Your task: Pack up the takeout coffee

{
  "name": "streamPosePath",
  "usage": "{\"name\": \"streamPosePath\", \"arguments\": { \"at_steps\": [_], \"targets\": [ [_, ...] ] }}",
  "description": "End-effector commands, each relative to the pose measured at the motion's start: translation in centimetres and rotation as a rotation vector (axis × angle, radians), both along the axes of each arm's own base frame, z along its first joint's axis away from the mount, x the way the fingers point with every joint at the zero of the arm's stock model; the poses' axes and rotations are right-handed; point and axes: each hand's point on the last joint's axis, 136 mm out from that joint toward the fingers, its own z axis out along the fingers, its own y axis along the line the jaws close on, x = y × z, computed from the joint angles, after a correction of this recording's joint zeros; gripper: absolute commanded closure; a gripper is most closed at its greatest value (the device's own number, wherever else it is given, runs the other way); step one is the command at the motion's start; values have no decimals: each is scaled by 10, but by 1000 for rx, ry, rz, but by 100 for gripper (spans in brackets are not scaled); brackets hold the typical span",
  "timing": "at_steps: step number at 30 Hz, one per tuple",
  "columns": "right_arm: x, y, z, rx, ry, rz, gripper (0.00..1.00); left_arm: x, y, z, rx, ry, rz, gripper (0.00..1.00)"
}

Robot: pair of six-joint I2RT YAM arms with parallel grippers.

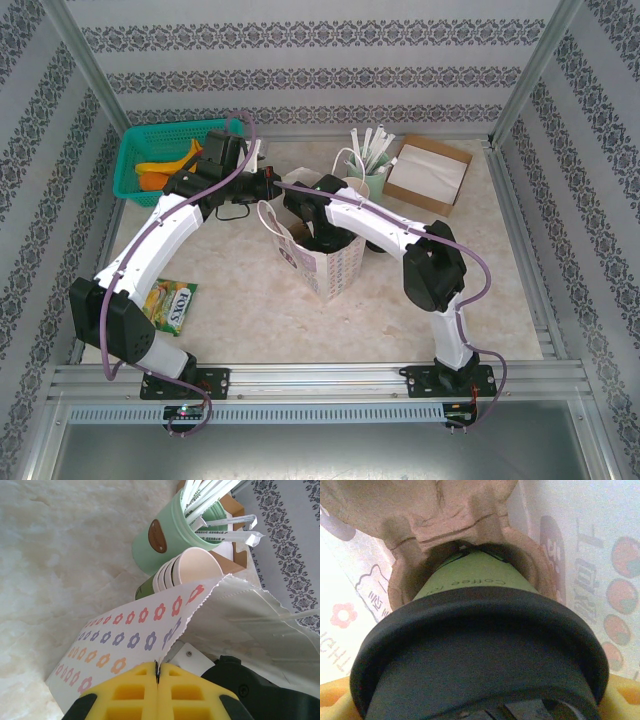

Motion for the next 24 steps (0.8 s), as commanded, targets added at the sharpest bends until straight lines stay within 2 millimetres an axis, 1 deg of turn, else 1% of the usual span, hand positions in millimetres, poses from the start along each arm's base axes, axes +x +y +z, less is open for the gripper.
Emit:
{"name": "streamPosePath", "arguments": {
  "at_steps": [1,13,24],
  "targets": [
    [-2,-8,-39,-72,57,-13,27,3,-9,12,-45,-36,-23,100],
    [-6,-11,-44,-91,77,-28,27,2,-9,11,-46,-31,-25,100],
    [-7,-10,-55,-110,89,-21,27,0,-12,12,-58,-30,-38,100]
  ]
}}
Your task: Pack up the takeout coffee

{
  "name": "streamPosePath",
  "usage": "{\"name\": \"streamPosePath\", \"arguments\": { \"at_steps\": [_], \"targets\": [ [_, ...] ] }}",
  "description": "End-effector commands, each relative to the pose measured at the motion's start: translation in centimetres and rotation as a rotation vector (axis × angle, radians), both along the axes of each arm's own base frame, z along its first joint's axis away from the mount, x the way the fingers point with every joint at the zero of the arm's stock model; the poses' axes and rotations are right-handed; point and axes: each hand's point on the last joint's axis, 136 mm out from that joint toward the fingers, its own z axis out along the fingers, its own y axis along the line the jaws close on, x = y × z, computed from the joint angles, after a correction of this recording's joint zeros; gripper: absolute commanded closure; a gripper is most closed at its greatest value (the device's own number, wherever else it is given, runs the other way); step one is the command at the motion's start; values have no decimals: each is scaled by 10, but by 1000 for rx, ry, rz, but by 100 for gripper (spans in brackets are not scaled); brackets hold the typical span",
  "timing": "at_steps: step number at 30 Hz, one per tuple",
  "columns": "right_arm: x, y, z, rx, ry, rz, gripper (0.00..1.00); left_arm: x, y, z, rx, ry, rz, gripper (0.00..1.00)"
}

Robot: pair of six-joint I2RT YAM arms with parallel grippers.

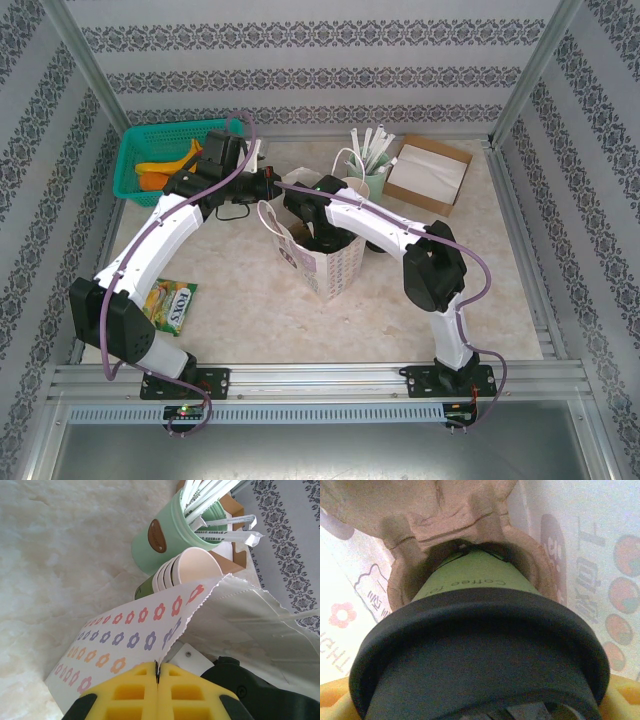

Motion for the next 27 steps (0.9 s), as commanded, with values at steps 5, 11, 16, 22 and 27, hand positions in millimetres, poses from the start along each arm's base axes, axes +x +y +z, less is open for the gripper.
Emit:
{"name": "streamPosePath", "arguments": {
  "at_steps": [5,11,16,22,27],
  "targets": [
    [-10,-10,-60,-116,96,-14,27,0,-12,12,-59,-33,-43,100],
    [-12,-12,-74,-124,110,-21,26,1,-13,10,-62,-29,-43,100],
    [-11,-8,-87,-108,111,-34,26,2,-16,9,-77,-18,-54,100],
    [-11,-6,-91,-110,114,-30,25,0,-18,9,-84,-13,-58,100],
    [1,0,-63,-73,45,-33,21,0,-16,11,-76,-21,-52,100]
  ]
}}
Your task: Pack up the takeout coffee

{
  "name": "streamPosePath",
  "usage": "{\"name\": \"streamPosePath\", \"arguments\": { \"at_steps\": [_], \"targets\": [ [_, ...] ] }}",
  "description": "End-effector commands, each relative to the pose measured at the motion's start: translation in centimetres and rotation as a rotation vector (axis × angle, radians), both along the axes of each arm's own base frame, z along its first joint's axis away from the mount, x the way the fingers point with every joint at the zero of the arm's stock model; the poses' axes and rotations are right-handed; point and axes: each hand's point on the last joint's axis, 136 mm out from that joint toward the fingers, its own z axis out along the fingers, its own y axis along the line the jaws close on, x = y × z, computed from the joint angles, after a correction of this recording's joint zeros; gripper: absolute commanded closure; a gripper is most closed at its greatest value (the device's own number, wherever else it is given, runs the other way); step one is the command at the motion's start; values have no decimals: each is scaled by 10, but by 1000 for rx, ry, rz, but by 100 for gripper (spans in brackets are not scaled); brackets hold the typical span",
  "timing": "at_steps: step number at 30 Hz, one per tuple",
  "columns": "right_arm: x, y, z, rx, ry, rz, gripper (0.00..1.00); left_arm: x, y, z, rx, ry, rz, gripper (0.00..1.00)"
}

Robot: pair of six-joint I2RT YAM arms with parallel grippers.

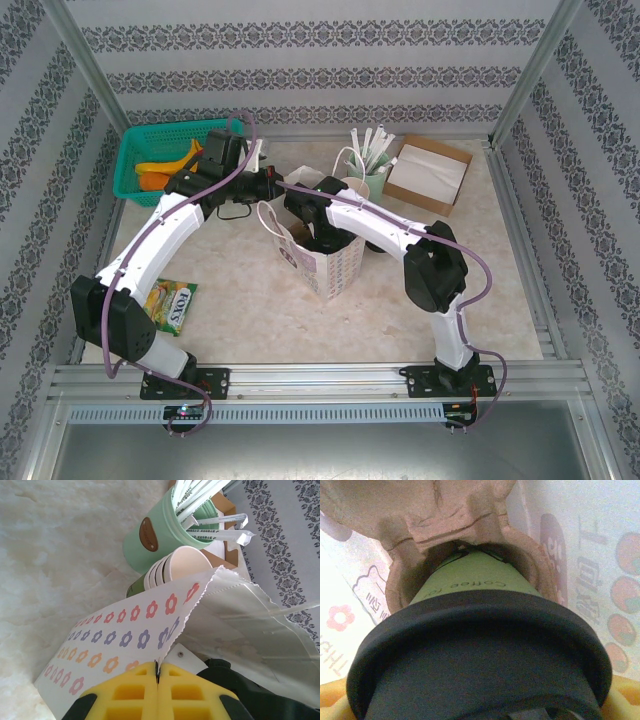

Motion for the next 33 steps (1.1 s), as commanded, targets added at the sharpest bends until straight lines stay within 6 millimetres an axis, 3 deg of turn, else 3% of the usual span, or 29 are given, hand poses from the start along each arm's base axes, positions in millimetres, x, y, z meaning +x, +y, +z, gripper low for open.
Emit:
{"name": "streamPosePath", "arguments": {
  "at_steps": [1,5,9,28,33],
  "targets": [
    [3,2,-52,-62,35,-20,19,0,-10,11,-46,-30,-32,100],
    [12,12,-14,26,-40,-19,12,0,-6,9,-13,-38,-28,100],
    [11,20,9,90,-55,-5,6,0,-2,10,14,-54,-28,100],
    [15,21,68,135,-166,-5,2,-4,-1,17,31,-85,-55,100],
    [9,14,75,124,-173,-5,3,-4,-1,17,34,-89,-56,100]
  ]
}}
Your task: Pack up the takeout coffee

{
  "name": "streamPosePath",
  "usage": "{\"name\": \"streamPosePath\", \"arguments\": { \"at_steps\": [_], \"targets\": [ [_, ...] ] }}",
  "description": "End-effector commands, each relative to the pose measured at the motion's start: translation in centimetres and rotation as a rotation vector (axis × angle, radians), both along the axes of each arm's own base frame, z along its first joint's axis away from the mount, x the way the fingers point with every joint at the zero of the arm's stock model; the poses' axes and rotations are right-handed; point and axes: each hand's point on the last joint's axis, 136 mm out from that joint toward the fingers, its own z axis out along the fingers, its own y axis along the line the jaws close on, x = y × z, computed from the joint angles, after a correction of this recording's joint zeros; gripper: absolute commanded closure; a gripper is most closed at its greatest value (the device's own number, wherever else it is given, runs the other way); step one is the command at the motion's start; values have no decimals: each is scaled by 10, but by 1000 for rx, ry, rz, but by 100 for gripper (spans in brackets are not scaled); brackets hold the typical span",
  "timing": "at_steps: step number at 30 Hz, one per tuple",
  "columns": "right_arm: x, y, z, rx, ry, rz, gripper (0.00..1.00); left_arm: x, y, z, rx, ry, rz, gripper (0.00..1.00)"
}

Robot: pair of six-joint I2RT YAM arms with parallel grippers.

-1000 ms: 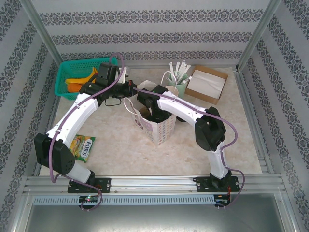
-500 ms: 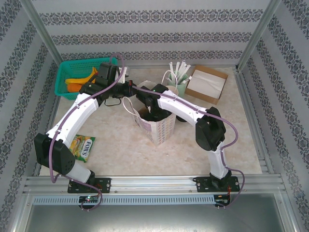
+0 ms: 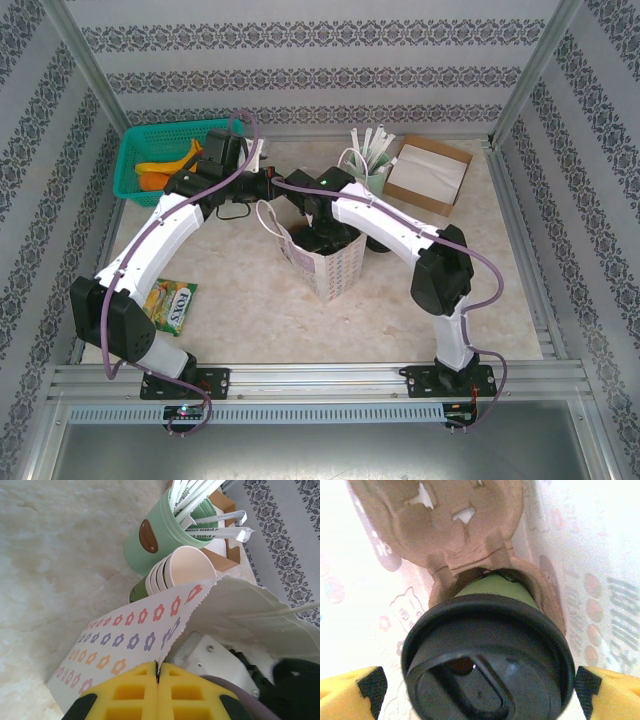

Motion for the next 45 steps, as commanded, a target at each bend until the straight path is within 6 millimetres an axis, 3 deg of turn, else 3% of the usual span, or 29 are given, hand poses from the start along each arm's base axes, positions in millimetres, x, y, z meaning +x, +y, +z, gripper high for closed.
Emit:
{"name": "streamPosePath", "arguments": {
  "at_steps": [1,18,25,30,37,45],
  "targets": [
    [-4,-2,28,25,-59,-6,3,-3,-2,15,3,-46,-27,100],
    [-1,-1,88,157,-210,-23,2,-2,-1,16,8,-52,-16,100],
    [-2,11,119,241,-314,40,2,1,1,12,17,-41,2,100],
    [-3,5,130,254,-374,62,2,2,2,11,19,-42,12,100],
    [-15,-1,151,324,-437,92,2,5,4,9,21,-34,35,100],
    [-40,-8,161,449,-455,104,5,5,4,8,15,-28,38,100]
  ]
}}
